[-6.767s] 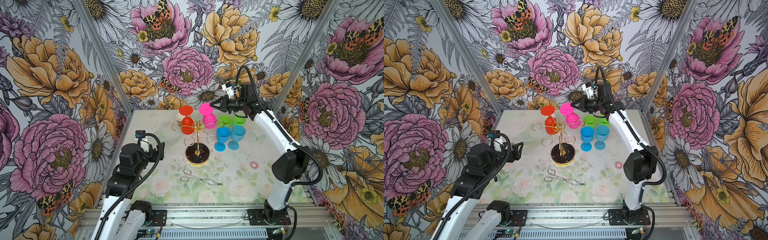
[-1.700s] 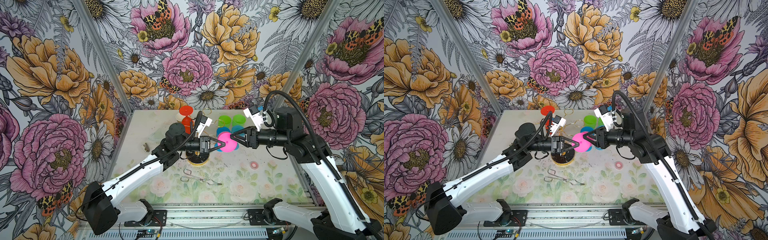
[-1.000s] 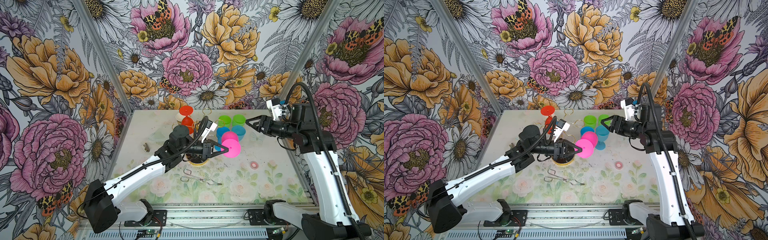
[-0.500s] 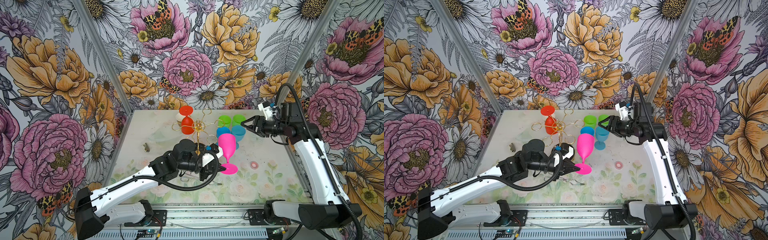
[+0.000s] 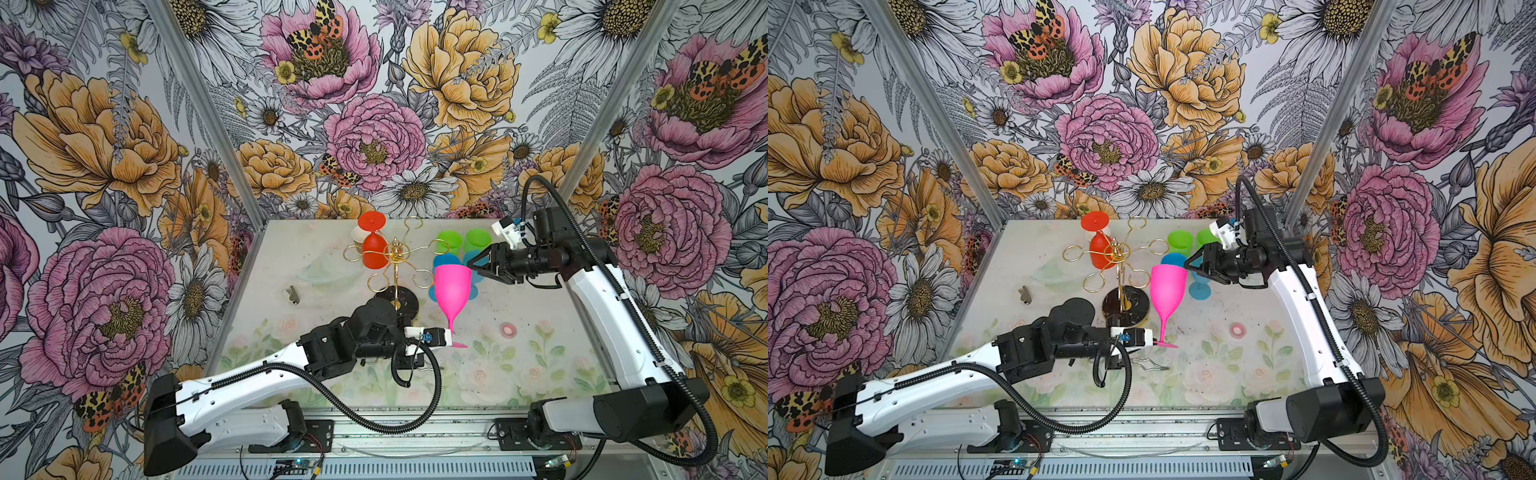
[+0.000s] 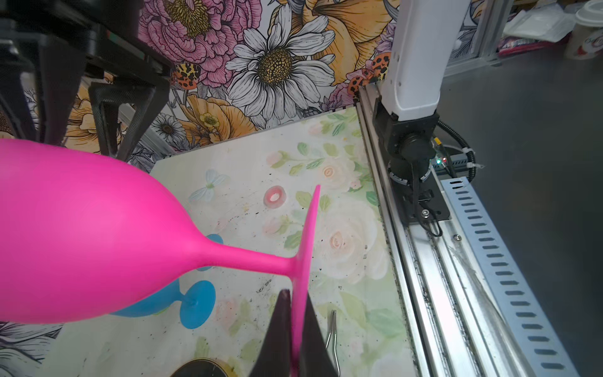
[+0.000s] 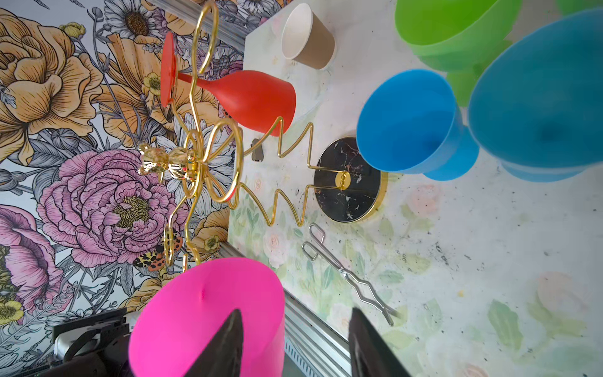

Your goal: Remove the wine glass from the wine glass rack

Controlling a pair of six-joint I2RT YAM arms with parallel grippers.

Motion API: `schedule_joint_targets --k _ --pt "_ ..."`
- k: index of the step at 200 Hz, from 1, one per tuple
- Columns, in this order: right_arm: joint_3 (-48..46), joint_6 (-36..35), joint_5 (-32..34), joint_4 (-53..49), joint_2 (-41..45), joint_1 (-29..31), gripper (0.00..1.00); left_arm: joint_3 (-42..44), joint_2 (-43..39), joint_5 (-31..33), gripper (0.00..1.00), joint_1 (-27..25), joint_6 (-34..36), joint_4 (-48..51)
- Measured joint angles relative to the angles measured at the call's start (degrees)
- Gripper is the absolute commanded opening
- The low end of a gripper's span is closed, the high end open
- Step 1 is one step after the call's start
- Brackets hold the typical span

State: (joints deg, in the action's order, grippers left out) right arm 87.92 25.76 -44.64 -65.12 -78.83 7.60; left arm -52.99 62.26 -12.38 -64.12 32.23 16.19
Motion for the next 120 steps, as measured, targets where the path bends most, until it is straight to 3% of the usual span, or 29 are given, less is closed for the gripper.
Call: schedule_joint_targets --k 85,120 --pt "1.7 -1.1 0.0 -1.9 -0.7 0.8 0.39 0.7 3.8 13.8 0.00 -4.4 13.7 0.8" --pt "1.7 -1.5 0.0 -2.3 -0.7 0.8 0.38 1.2 5.8 19.3 0.00 -5.8 18.4 0.7"
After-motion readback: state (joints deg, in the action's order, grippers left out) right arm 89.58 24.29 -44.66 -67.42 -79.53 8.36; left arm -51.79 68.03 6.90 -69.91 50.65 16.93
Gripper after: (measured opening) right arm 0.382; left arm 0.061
